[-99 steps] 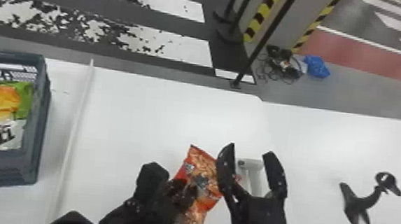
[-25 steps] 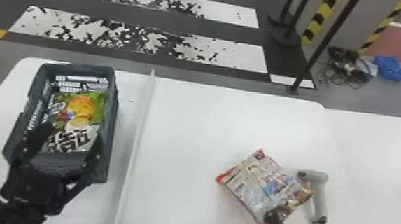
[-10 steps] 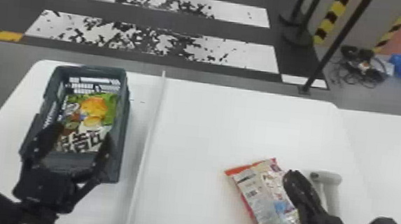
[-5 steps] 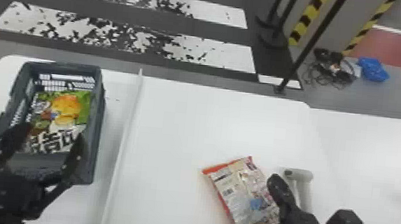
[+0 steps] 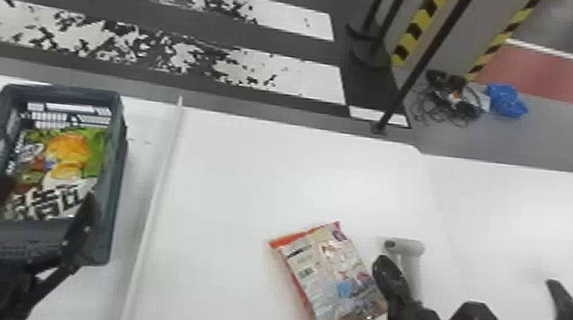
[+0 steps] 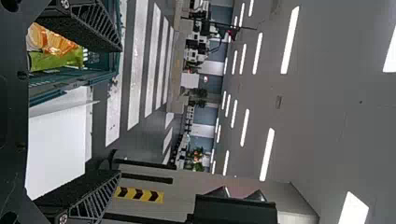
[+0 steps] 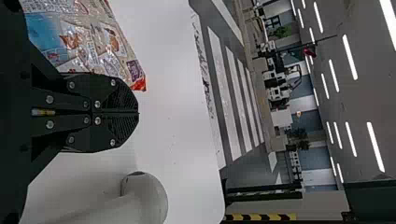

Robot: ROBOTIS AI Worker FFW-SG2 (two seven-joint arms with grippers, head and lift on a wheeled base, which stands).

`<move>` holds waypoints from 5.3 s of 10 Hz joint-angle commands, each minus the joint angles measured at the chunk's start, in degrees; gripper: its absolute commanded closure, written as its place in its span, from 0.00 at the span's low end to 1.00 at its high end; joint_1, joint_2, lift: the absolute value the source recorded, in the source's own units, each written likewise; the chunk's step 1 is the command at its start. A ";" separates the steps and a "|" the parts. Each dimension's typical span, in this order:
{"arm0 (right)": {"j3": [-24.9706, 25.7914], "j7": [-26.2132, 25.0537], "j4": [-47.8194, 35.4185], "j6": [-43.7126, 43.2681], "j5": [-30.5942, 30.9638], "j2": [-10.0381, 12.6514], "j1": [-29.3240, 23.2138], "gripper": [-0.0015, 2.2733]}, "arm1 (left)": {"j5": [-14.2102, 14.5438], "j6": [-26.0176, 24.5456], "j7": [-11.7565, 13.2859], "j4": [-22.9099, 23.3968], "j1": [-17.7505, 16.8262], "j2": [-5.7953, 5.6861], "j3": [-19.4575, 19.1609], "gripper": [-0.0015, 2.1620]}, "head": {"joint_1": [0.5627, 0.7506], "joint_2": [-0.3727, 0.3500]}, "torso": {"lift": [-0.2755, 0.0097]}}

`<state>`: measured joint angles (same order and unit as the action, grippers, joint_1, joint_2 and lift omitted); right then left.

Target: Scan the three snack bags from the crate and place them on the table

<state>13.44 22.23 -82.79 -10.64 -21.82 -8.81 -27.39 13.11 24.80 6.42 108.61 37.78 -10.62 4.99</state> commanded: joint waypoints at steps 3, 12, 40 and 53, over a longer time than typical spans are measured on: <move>-0.52 0.18 4.57 -4.69 0.73 -0.06 0.05 0.98 | -0.10 0.02 0.00 0.37 0.01 0.16 0.37 0.03 | 0.70 0.17 | 0.84; -2.01 3.96 6.94 -14.54 -4.81 0.64 -7.15 0.98 | 0.87 -0.16 -2.82 1.34 0.63 0.34 1.07 0.03 | 0.70 0.14 | 0.84; -10.54 1.06 2.20 -13.31 3.89 1.61 -2.14 0.98 | 0.34 2.30 -2.91 1.08 1.59 0.25 1.25 0.03 | 0.70 0.29 | 0.84; -14.32 -5.09 15.38 -17.52 10.22 1.87 5.68 0.94 | 0.60 1.78 -2.82 -0.07 -0.16 0.25 0.19 0.03 | 0.70 0.48 | 0.84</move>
<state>-1.02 17.16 -67.32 -27.14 -11.14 -6.92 -21.46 13.67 26.69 3.60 108.72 37.82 -10.41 5.18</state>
